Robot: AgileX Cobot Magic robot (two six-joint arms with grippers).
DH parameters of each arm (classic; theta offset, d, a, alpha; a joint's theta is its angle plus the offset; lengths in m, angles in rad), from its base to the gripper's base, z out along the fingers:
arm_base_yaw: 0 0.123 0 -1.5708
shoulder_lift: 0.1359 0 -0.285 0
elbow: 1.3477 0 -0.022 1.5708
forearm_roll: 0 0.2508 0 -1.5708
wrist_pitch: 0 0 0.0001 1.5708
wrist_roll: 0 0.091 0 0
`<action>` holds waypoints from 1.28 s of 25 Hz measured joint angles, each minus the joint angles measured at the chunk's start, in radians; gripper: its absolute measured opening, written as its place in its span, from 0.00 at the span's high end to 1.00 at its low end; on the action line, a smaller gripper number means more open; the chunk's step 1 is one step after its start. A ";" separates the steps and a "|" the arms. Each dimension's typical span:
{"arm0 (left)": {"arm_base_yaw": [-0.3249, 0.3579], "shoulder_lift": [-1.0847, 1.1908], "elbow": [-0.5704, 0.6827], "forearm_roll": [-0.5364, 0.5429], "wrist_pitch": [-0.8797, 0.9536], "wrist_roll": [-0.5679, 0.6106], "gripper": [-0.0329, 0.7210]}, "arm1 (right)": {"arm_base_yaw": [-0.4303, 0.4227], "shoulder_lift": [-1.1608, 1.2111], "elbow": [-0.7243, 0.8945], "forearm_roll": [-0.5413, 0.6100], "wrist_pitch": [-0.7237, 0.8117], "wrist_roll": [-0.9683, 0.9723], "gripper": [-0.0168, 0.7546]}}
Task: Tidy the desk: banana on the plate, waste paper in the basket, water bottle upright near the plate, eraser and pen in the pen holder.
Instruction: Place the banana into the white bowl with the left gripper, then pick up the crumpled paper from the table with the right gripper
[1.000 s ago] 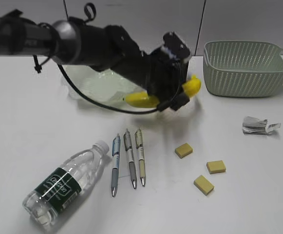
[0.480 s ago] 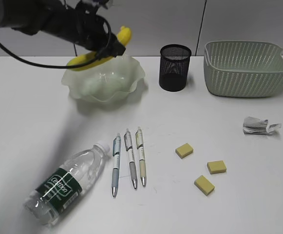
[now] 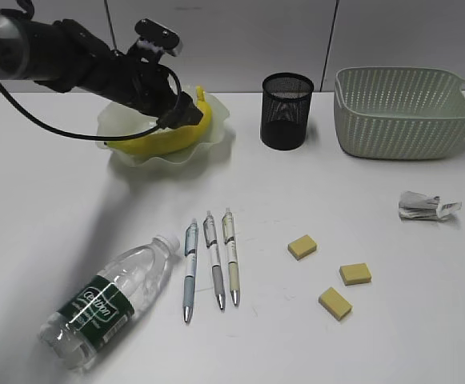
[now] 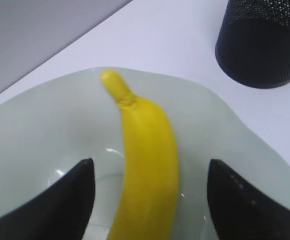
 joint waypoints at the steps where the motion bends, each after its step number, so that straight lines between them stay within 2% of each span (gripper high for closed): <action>1: 0.000 0.000 0.000 0.000 -0.007 -0.001 0.26 | 0.000 0.000 0.000 0.000 0.000 0.000 0.46; 3: 0.000 -0.001 0.000 0.000 -0.008 -0.001 0.20 | 0.000 0.000 0.000 0.000 0.000 0.000 0.46; 6: 0.000 -0.027 0.000 0.000 0.003 -0.001 0.19 | 0.000 0.000 0.000 0.000 0.000 0.000 0.46; 8: 0.000 -0.063 0.000 0.002 0.035 -0.015 0.20 | 0.000 0.000 0.000 0.000 0.000 0.000 0.46; 10: 0.000 -0.116 0.000 0.040 0.072 -0.106 0.28 | 0.000 0.000 0.000 0.000 0.000 0.000 0.46; 12: 0.000 -0.170 0.000 0.150 0.117 -0.249 0.39 | 0.000 0.000 0.000 0.000 0.000 0.000 0.46; 14: 0.000 -0.226 0.000 0.334 0.178 -0.394 0.52 | 0.000 0.000 0.000 0.000 0.000 0.000 0.46; 16: 0.000 -0.289 0.011 0.501 0.249 -0.543 0.59 | 0.000 0.000 0.000 0.000 0.000 0.000 0.46; 18: 0.000 -0.355 0.046 0.655 0.318 -0.684 0.62 | 0.000 0.000 0.000 0.000 0.000 0.000 0.46; 21: 0.000 -0.488 0.162 0.822 0.384 -0.901 0.63 | 0.000 0.000 0.000 0.000 0.000 0.000 0.46; 24: 0.001 -0.686 0.339 0.896 0.395 -1.046 0.65 | 0.000 0.000 0.000 0.000 0.000 0.000 0.46; 28: 0.001 -1.026 0.639 0.918 0.390 -1.144 0.65 | 0.000 0.000 0.000 0.000 0.000 0.000 0.46; 32: 0.001 -1.397 0.883 0.909 0.438 -1.165 0.65 | 0.000 0.000 0.000 0.000 0.000 0.000 0.46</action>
